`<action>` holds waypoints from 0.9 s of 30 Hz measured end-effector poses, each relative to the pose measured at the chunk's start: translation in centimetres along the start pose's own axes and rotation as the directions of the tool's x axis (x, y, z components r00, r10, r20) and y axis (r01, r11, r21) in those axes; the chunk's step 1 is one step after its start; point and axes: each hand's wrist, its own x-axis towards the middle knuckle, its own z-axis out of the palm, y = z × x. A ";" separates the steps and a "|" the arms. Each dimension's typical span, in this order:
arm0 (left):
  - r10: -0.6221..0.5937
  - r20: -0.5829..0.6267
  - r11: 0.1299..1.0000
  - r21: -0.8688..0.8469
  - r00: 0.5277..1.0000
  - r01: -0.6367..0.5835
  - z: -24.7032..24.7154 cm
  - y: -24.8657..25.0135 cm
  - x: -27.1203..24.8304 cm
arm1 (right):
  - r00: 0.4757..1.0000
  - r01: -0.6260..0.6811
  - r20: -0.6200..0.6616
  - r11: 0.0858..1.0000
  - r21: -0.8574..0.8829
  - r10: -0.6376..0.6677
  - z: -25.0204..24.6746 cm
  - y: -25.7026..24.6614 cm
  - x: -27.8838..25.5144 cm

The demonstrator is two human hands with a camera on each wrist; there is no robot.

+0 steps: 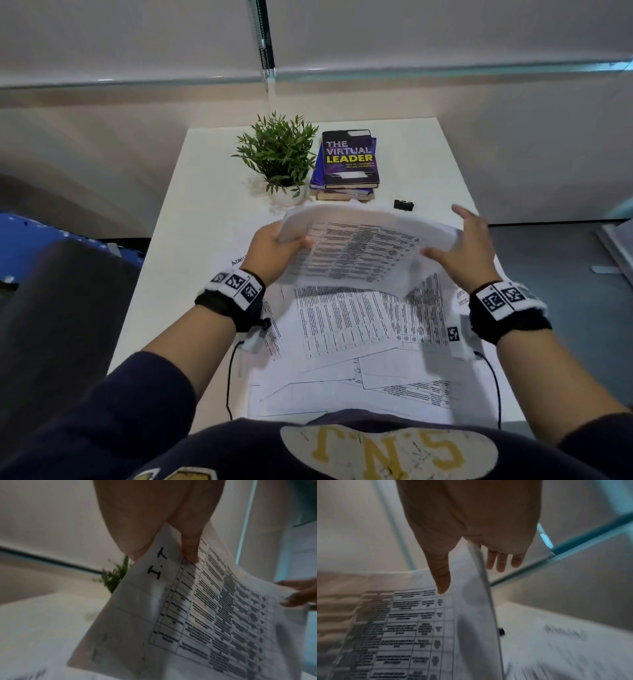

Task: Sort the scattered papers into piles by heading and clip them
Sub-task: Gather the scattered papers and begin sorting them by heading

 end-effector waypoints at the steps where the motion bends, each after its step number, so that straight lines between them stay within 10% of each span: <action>1: 0.051 0.013 0.997 0.049 0.999 -0.051 -0.3 1.1 0.3 | 0.996 0.091 -0.002 0.988 -0.124 -0.092 -0.3 -0.9 0.4; 6: 0.197 0.137 0.965 0.146 0.971 -0.216 -1.0 5.5 0.8 | 0.910 0.371 0.264 0.912 -0.176 -0.319 -0.6 -6.2 0.7; 10: 0.207 0.160 0.948 0.211 0.965 -0.239 -2.6 6.8 0.8 | 0.880 0.317 0.345 0.945 0.082 -0.326 -0.8 -7.0 0.5; 16: 0.075 -0.137 0.985 -0.142 0.988 -0.094 -6.4 2.9 0.2 | 0.927 0.069 0.320 0.928 0.367 -0.195 -1.0 -5.7 -0.2; 20: -0.056 -0.090 0.880 -0.475 0.994 0.007 -4.3 0.6 -1.6 | 0.907 -0.198 0.413 0.784 0.588 -0.080 0.9 -7.0 -1.8; 27: -0.159 -0.124 0.975 -0.172 0.979 0.137 -4.0 -4.8 -3.9 | 0.870 -0.431 0.485 0.602 0.672 0.082 9.4 -10.0 -5.4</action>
